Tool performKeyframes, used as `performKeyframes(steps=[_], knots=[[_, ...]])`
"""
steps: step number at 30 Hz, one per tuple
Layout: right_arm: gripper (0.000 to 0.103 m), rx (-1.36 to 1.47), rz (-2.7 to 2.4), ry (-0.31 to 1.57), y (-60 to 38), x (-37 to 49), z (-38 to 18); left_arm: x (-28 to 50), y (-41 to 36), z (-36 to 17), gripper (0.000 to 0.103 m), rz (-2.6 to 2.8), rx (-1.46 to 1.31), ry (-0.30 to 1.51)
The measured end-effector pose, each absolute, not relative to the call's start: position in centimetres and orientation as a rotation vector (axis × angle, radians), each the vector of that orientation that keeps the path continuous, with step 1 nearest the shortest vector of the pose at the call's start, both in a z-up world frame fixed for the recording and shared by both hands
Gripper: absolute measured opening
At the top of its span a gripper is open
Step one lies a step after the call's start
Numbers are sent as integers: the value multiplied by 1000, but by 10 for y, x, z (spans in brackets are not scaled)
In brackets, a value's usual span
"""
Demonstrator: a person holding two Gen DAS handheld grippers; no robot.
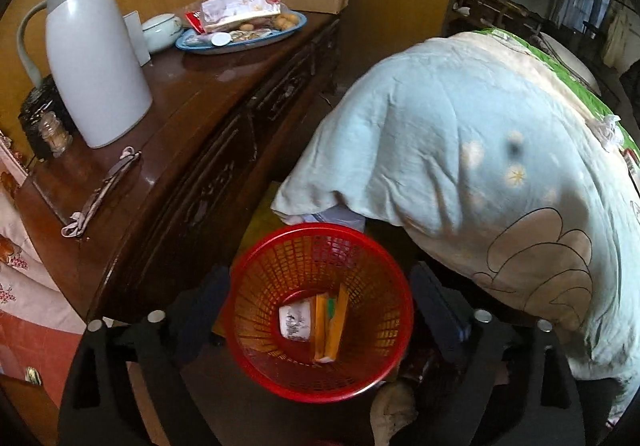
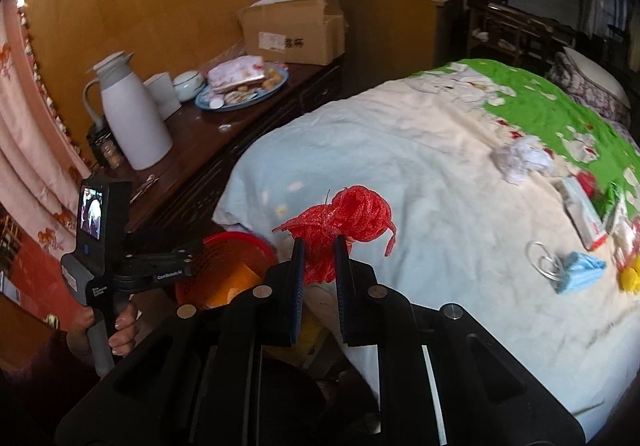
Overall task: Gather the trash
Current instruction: 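Carry both items to the red wastebasket and open both tools over it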
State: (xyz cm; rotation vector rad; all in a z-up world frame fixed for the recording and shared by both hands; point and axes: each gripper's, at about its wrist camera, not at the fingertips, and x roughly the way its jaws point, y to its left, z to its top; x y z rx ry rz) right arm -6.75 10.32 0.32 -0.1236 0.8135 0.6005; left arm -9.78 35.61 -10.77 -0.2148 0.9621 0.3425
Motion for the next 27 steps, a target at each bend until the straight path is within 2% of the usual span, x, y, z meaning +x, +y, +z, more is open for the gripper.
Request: performKeyframes(steps=[11, 22, 24, 26, 27], knots=[[16, -189, 792, 875, 187, -79, -19, -137, 400, -114, 94, 478, -243, 974], [19, -257, 937, 1014, 272, -73, -70, -164, 431, -136, 94, 561, -277, 1033], [22, -265, 958, 1040, 283, -70, -79, -166, 431, -137, 94, 565, -280, 1043], [40, -260, 961, 1048, 287, -69, -82, -167, 433, -138, 95, 567, -284, 1048], [44, -255, 964, 1047, 287, -68, -81, -168, 434, -138, 95, 569, -286, 1048]])
